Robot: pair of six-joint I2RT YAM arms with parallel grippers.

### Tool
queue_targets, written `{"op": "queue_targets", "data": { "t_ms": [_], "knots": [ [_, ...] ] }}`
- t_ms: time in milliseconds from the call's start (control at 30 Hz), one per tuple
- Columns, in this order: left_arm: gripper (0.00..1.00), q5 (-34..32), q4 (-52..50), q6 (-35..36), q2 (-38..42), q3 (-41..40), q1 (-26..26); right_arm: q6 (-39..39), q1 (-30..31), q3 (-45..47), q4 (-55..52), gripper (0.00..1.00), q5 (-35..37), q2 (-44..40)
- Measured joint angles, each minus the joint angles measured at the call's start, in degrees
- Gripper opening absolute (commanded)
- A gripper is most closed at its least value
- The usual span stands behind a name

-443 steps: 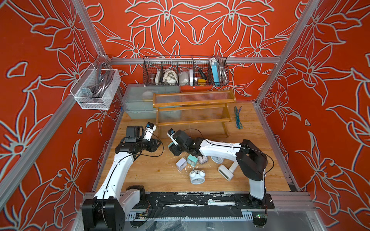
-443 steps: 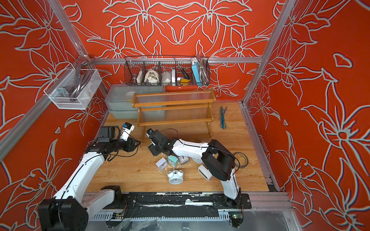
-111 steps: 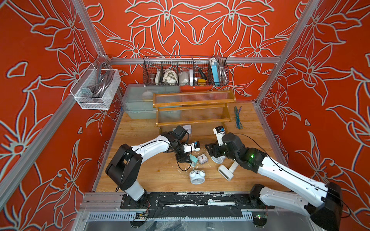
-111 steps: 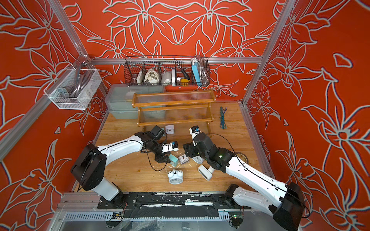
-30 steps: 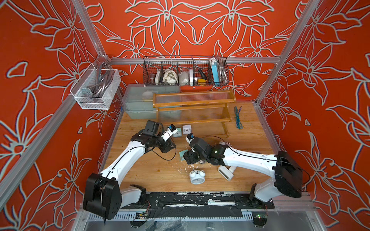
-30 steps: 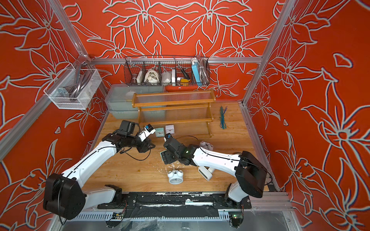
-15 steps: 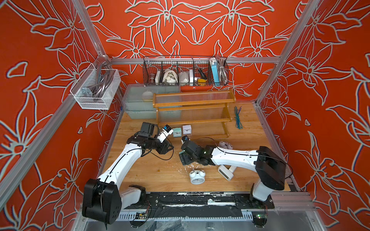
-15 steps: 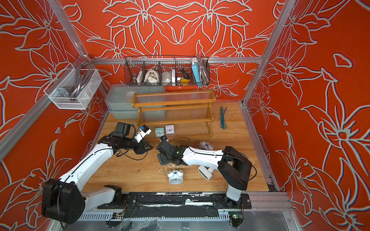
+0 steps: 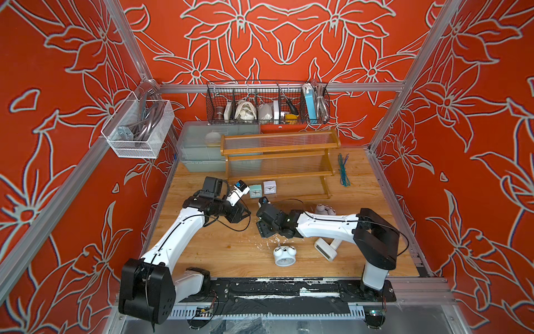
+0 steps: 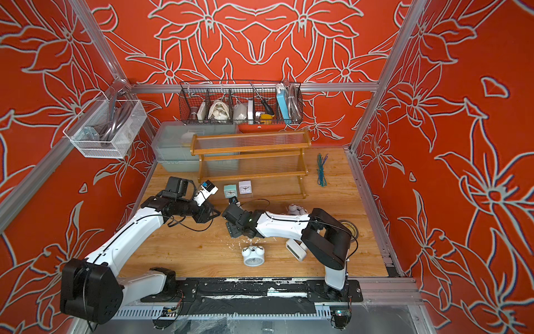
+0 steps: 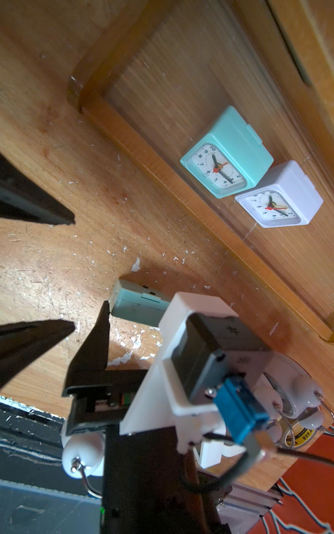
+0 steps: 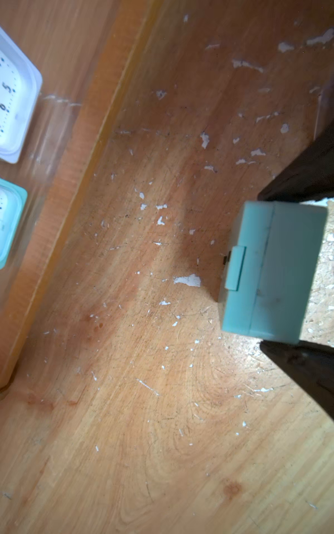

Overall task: Place the alarm clocks on the shelf by style
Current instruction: Pick up the alarm from the center of the board.

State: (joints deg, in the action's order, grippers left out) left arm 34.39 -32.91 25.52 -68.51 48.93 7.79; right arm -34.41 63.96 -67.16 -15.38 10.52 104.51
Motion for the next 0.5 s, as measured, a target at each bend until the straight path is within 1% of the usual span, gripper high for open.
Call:
{"op": "queue_targets", "data": {
  "t_ms": [267,500],
  "knots": [
    [0.54,0.1,0.0,0.0,0.3,0.0,-0.3,0.3,0.0,-0.4,0.1,0.65,0.0,0.5],
    [0.54,0.2,0.4,0.0,0.3,-0.4,-0.3,1.0,0.0,-0.4,0.2,0.61,0.0,0.5]
  ]
}}
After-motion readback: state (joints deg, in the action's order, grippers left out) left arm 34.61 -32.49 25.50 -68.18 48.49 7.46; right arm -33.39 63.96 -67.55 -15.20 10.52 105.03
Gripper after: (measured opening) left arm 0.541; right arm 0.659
